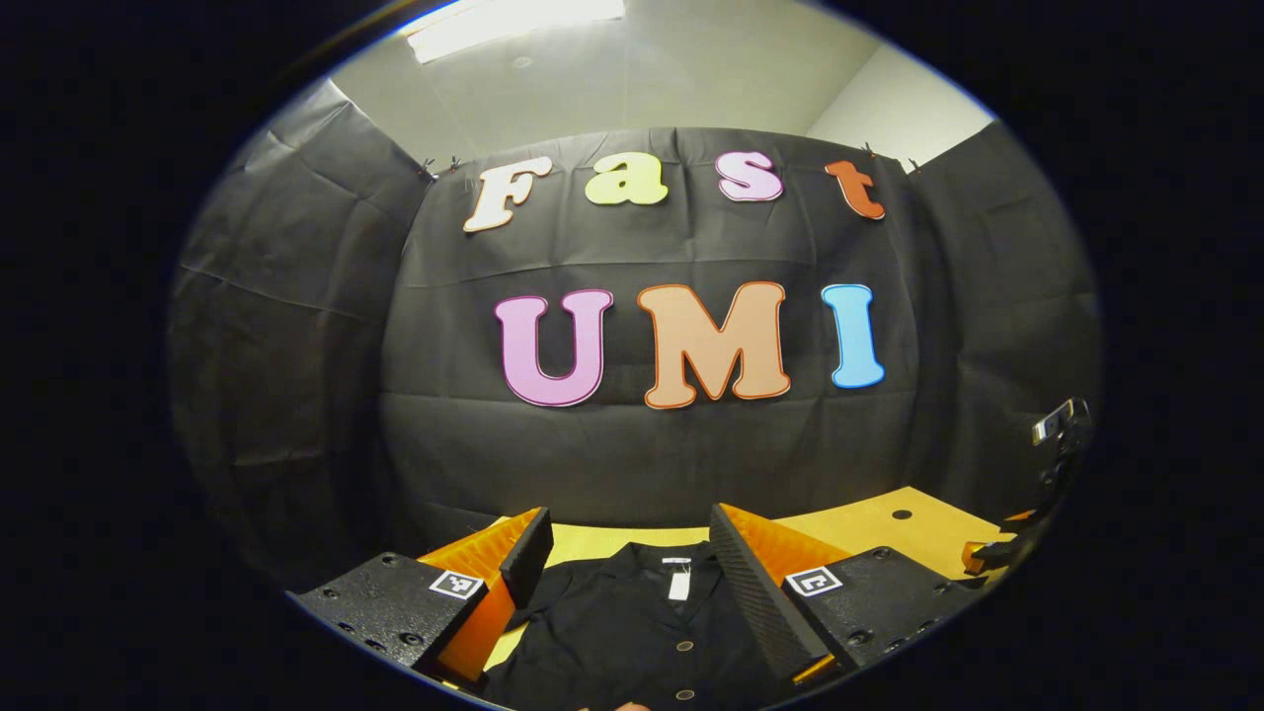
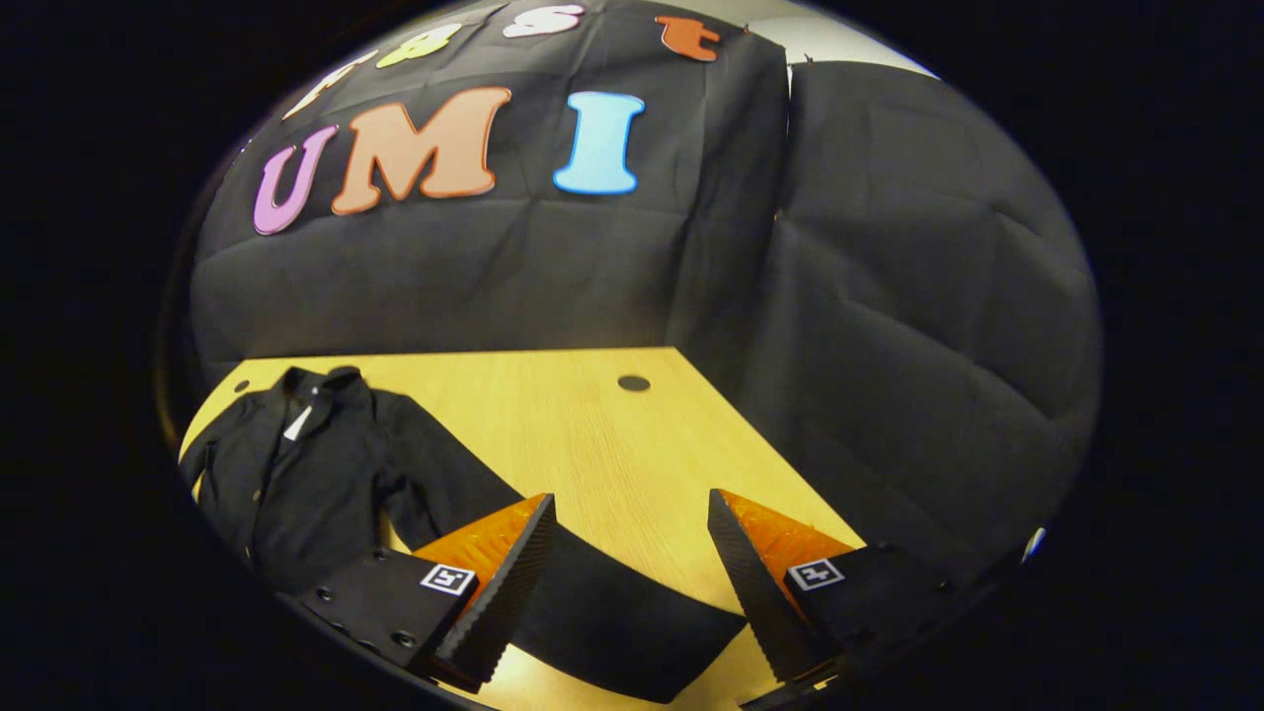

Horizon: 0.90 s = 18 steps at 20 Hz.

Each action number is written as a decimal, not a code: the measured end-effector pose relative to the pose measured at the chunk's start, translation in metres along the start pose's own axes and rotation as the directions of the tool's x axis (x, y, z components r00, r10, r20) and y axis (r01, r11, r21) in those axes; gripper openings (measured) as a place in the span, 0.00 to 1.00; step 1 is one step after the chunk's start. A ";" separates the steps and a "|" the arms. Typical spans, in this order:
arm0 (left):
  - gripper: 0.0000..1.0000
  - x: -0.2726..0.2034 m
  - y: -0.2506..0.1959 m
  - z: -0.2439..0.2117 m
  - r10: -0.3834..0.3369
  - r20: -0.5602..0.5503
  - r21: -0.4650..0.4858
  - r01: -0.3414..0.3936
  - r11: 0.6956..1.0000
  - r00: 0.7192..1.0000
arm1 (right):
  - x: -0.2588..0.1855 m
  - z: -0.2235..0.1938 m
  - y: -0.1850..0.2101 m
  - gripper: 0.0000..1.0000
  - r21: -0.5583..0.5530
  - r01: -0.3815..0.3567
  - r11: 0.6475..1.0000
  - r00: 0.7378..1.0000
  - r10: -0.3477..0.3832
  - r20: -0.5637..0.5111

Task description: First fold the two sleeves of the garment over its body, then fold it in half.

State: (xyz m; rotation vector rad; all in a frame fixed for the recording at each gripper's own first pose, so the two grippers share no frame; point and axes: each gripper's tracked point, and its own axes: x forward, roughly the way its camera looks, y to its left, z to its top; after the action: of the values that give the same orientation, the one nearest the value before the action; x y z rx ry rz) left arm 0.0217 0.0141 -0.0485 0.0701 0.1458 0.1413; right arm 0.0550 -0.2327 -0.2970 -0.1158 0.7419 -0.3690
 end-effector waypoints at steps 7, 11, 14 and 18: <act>0.97 0.006 -0.009 -0.002 -0.004 -0.006 0.011 0.004 1.000 1.000 | 0.021 -0.072 -0.025 1.00 0.006 0.054 0.999 0.979 -0.052 -0.199; 0.96 0.009 -0.010 -0.003 -0.006 -0.009 0.013 0.006 1.000 1.000 | 0.026 -0.112 -0.034 1.00 0.022 0.089 0.996 0.941 -0.077 -0.328; 0.96 0.012 -0.011 -0.006 0.001 -0.018 0.023 -0.001 1.000 1.000 | 0.030 -0.114 -0.016 0.82 0.161 -0.001 0.987 0.941 0.055 -0.334; 0.95 0.022 -0.021 -0.005 0.045 -0.022 0.051 -0.044 0.998 0.999 | 0.034 -0.110 -0.014 0.11 0.122 -0.085 0.989 0.945 0.119 -0.304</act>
State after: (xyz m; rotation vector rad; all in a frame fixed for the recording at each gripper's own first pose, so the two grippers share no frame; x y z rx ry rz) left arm 0.0454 -0.0036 -0.0579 0.1223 0.1709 0.1826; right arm -0.0008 -0.2555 -0.3962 0.0853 1.0333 -0.3305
